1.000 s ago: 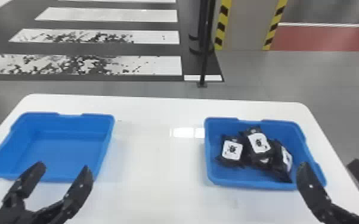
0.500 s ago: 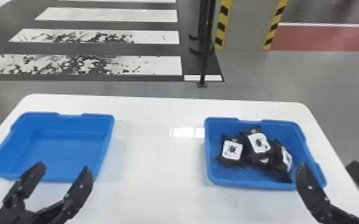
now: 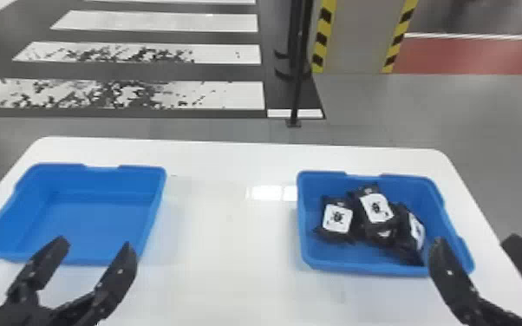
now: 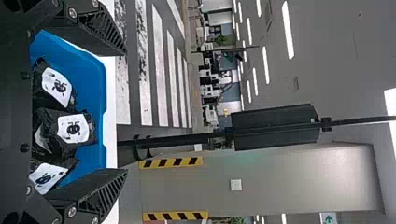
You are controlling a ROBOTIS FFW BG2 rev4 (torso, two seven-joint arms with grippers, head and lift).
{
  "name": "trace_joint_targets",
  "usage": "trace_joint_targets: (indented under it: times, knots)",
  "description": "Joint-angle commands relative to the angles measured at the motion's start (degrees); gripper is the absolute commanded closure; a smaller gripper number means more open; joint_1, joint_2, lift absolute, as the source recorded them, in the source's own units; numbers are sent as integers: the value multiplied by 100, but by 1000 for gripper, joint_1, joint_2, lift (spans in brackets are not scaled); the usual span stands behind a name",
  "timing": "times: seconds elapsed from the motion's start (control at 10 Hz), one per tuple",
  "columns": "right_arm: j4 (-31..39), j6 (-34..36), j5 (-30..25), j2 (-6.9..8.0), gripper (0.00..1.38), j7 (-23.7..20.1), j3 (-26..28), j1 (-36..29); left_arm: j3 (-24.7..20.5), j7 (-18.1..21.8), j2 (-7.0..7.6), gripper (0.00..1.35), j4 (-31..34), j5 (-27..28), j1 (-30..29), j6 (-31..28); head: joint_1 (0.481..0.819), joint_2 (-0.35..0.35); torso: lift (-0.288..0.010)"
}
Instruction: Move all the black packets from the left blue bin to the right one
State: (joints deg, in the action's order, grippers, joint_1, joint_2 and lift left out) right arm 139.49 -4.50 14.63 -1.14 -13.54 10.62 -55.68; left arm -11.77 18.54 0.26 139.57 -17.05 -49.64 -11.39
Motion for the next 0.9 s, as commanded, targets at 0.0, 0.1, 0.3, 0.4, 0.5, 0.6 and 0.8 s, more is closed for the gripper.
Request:
trace_joint_targets:
  times: [0.0,0.1,0.3,0.4,0.5,0.6,0.8]
  knots:
    - [-6,0,0,-9,142,0,0,0,-11,0,-41,197,0,-9,0,0,695,-34,-150]
    - [-6,0,0,-9,142,0,0,0,-11,0,-41,197,0,-9,0,0,695,-33,-150]
    - [-20,0,0,-9,145,0,0,0,-11,0,-41,197,0,-43,0,-98,695,-32,-150]
    - [-20,0,-11,-9,147,0,-11,14,-23,0,-41,197,0,-43,0,-112,695,-33,-150]
    - [-20,0,0,-18,147,0,-11,14,-23,0,-41,197,0,-43,0,-98,695,-32,-150]
    - [-34,0,0,-18,148,-9,-11,14,-23,0,-41,197,0,-55,-14,-112,695,-31,-150]
    - [-34,0,11,-18,148,0,-11,14,-23,0,-41,197,0,-66,-14,-112,695,-32,-150]
